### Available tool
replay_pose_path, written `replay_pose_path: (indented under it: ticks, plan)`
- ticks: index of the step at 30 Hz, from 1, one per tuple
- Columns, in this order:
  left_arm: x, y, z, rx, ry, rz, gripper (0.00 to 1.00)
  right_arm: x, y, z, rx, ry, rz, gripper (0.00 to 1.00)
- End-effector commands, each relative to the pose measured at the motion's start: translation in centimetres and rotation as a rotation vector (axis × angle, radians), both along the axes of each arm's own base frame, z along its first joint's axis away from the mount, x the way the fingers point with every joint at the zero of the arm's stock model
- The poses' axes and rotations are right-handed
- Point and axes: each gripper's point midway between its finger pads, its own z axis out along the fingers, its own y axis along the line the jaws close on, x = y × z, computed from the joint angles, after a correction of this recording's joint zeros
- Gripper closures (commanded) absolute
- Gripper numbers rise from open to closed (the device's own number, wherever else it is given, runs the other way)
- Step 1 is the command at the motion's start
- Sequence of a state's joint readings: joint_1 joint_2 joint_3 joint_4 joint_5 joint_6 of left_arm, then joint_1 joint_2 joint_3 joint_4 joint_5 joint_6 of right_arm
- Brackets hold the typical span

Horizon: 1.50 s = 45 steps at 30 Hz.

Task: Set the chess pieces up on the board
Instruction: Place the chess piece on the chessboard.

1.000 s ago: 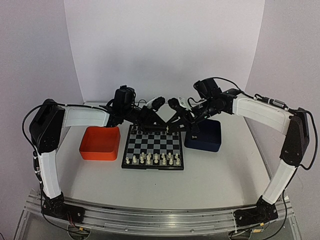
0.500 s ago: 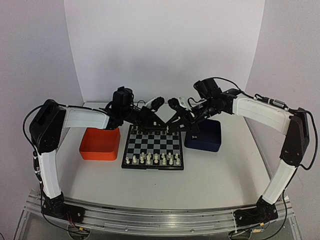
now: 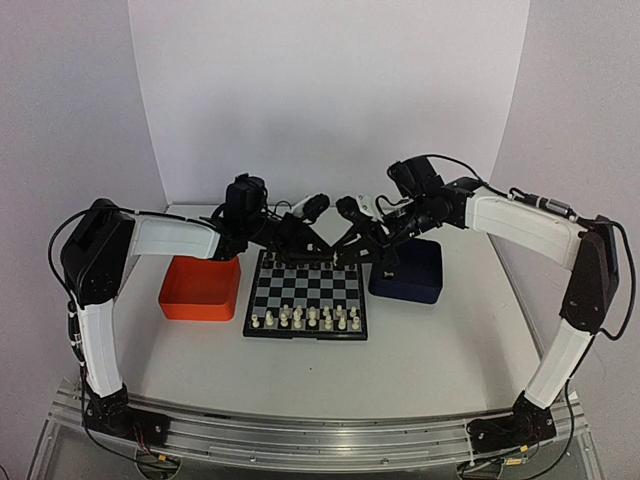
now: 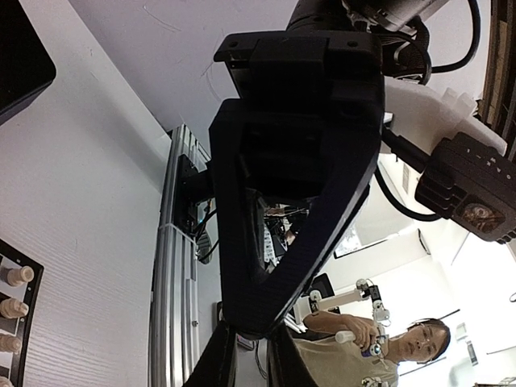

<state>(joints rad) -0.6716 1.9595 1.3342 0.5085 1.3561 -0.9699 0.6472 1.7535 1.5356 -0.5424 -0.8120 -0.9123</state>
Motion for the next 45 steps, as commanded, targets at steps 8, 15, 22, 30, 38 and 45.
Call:
replay_pose_path:
  ticks: [8, 15, 22, 30, 38, 45]
  plan:
    - [-0.2, -0.9, 0.7, -0.048, -0.07, 0.002, 1.0, -0.8, 1.5, -0.3, 0.007, -0.017, 0.051, 0.77]
    - [0.1, -0.8, 0.0, -0.013, -0.099, 0.055, 1.0, -0.8, 1.0, -0.1, -0.01, -0.024, 0.017, 0.31]
    - [2.7, 0.0, -1.0, 0.117, -0.28, 0.284, 1.0, -1.0, 0.1, 0.8, -0.017, -0.063, -0.014, 0.12]
    - [8.5, 7.8, -3.9, 0.452, -0.647, 0.838, 1.0, -0.6, -1.6, 1.4, -0.054, -0.015, -0.186, 0.09]
    - [8.9, 14.3, -12.4, 0.879, -0.686, 1.014, 1.0, 3.2, -4.4, -1.9, -0.117, -0.039, -0.505, 0.07]
    - [7.6, 13.2, -14.6, 0.898, -0.724, 1.006, 1.0, 4.3, -6.1, -3.4, -0.122, 0.029, -0.604, 0.06]
